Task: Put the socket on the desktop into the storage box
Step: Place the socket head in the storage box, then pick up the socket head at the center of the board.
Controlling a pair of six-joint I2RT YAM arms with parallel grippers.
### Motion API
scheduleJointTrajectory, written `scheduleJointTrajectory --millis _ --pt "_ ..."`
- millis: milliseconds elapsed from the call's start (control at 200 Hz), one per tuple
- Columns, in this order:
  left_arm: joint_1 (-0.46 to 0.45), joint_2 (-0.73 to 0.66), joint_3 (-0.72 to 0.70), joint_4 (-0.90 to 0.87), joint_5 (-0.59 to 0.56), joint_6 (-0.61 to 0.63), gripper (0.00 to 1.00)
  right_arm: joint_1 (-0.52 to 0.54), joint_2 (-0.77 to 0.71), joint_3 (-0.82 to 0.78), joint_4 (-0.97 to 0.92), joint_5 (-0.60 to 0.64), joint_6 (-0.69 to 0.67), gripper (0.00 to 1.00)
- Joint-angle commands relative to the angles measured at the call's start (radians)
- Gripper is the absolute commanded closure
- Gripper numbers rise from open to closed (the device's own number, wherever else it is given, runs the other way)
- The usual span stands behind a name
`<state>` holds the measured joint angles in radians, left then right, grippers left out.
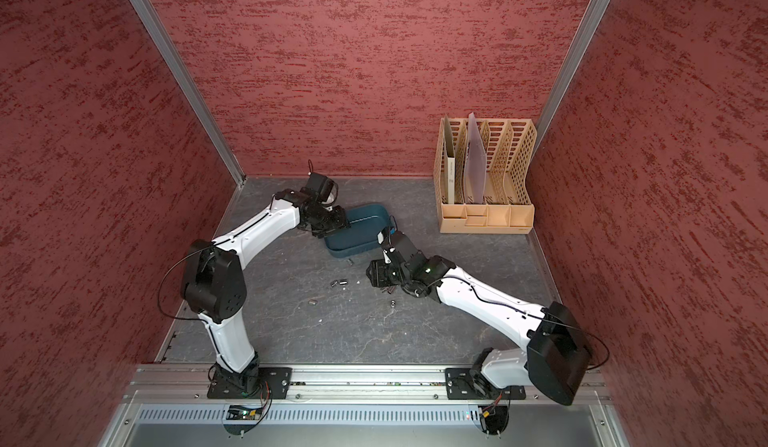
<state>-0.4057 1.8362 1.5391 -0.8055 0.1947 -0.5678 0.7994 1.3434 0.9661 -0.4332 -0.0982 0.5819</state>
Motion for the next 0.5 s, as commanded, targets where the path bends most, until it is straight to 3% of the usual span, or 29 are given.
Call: scheduleJointTrajectory --millis 0,496 --pt "-0.021 -0.057 -0.059 0.06 0.073 0.012 0.38 -0.025 -0.008 0.027 -0.047 0.032 0.018 0.46" --pt "-0.108 -0.302 -0.398 0.264 0.248 -0.029 0.37 -0.14 -0.004 0.04 -0.175 0.056 0.026 0.46"
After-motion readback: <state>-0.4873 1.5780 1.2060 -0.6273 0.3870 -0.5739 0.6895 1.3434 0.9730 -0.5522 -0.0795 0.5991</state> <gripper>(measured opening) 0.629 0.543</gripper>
